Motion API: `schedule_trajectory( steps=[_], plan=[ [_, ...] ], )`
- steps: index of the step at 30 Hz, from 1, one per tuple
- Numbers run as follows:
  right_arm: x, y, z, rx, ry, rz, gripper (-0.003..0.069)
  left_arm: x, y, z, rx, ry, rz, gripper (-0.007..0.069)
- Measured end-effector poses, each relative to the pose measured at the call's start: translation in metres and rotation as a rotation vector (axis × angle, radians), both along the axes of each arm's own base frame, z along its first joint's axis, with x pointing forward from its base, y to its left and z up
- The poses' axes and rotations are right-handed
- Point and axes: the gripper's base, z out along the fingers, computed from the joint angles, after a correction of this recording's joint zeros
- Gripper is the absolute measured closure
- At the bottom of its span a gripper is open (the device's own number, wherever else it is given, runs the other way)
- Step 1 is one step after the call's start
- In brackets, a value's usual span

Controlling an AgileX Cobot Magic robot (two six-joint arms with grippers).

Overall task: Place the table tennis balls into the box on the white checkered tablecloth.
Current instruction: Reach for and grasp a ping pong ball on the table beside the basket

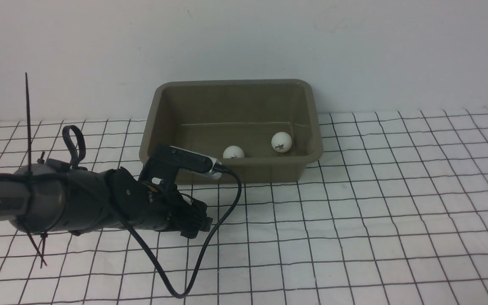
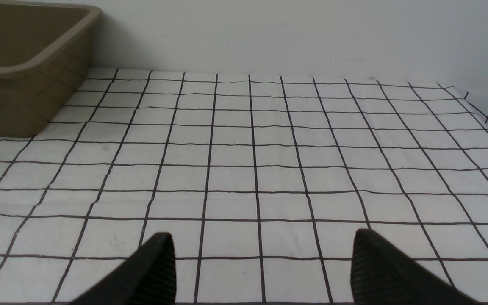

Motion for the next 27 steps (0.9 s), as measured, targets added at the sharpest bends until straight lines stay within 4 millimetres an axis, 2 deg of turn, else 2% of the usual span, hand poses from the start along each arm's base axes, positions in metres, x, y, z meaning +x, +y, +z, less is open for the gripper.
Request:
schedule_trajectory(
  steps=[5,8,11,12,21,25,27],
  plan=[
    [0.000,0.000,0.000,0.000,0.000,0.000,0.0156,0.004,0.001,-0.003,0.009,-0.029,0.018,0.0095],
    [0.000,0.000,0.000,0.000,0.000,0.000,0.0156,0.005,0.002,-0.002,0.005,-0.043,0.033,0.0131],
    [0.000,0.000,0.000,0.000,0.000,0.000,0.0156,0.005,0.002,-0.002,-0.004,-0.039,0.044,0.0275],
    [0.000,0.000,0.000,0.000,0.000,0.000,0.0156,0.005,0.002,-0.003,-0.002,-0.036,0.042,0.0291],
    [0.000,0.000,0.000,0.000,0.000,0.000,0.0156,-0.003,-0.001,0.003,0.004,0.027,-0.043,0.0290],
    [0.000,0.000,0.000,0.000,0.000,0.000,0.0156,-0.013,-0.003,0.020,-0.019,0.054,-0.098,0.0290],
    [0.000,0.000,0.000,0.000,0.000,0.000,0.0156,-0.022,-0.006,0.040,-0.020,0.030,-0.173,0.0290]
  ],
)
